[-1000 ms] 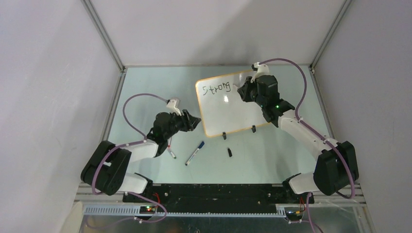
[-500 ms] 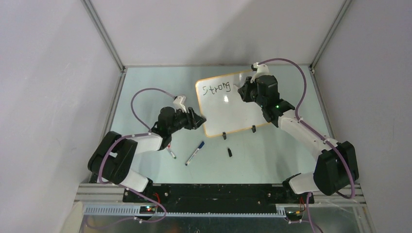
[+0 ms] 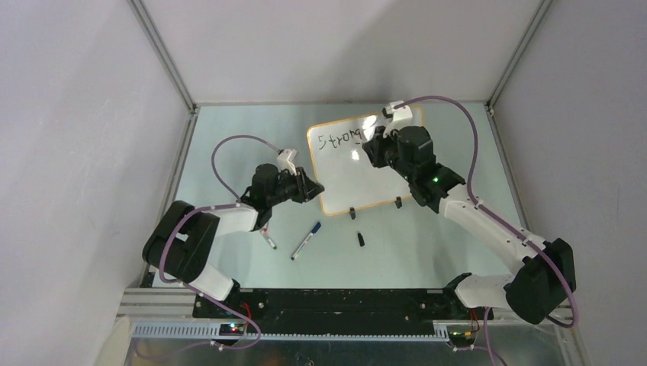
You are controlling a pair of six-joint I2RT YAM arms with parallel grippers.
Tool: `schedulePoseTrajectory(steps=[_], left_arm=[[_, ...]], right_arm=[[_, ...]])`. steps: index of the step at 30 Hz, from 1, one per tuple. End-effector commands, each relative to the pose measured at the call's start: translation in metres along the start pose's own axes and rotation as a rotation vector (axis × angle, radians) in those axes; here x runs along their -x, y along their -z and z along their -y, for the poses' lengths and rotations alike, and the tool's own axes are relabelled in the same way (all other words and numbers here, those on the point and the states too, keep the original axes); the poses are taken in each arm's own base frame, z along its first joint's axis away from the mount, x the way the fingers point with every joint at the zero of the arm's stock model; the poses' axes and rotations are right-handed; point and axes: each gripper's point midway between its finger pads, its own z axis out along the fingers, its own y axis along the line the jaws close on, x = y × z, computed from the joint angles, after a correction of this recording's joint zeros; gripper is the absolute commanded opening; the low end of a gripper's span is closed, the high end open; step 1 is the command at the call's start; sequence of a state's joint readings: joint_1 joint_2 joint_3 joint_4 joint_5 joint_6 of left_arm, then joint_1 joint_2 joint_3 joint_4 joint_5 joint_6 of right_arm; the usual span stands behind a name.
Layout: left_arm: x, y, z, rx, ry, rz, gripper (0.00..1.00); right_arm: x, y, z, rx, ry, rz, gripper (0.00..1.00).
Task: Write a sentence on the whiteboard
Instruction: Hold the whiteboard on the whiteboard stand, then write a sentence on the whiteboard.
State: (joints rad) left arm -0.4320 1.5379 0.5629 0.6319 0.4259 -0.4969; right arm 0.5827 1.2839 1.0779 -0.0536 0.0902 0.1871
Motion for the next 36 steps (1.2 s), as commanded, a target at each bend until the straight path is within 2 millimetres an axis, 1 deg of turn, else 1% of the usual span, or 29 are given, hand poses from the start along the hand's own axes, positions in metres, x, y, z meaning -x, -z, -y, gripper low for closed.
schedulePoseTrajectory(steps=[1,4,9,13,17,21,24,31,36], left_arm=[[0.013,-0.006,0.006,-0.01,-0.031,0.004,0.24],[0.012,-0.005,0.005,-0.001,-0.032,0.002,0.19],[0.011,-0.006,0.002,0.008,-0.033,-0.001,0.05],[0.011,-0.006,0.001,0.015,-0.033,-0.004,0.0],[0.008,-0.007,-0.008,0.062,-0.027,-0.023,0.0],[0.007,-0.007,-0.007,0.059,-0.02,-0.027,0.0],[0.007,-0.007,-0.008,0.067,-0.019,-0.032,0.0],[0.006,-0.007,-0.006,0.068,-0.023,-0.039,0.0],[0.006,-0.007,-0.006,0.069,-0.026,-0.038,0.0]], right_arm=[[0.011,0.003,-0.011,-0.006,0.045,0.036,0.0],[-0.004,-0.003,-0.02,-0.002,0.067,0.003,0.0],[-0.01,-0.004,-0.028,-0.012,0.094,-0.001,0.0],[-0.017,-0.006,-0.037,0.003,0.092,-0.018,0.0],[-0.029,-0.012,-0.043,0.001,0.109,-0.039,0.0],[-0.039,-0.017,-0.051,0.017,0.119,-0.058,0.0],[-0.046,-0.021,-0.054,0.009,0.135,-0.067,0.0],[-0.052,-0.025,-0.054,0.002,0.136,-0.079,0.0],[-0.051,-0.028,-0.05,-0.026,0.146,-0.081,0.0]])
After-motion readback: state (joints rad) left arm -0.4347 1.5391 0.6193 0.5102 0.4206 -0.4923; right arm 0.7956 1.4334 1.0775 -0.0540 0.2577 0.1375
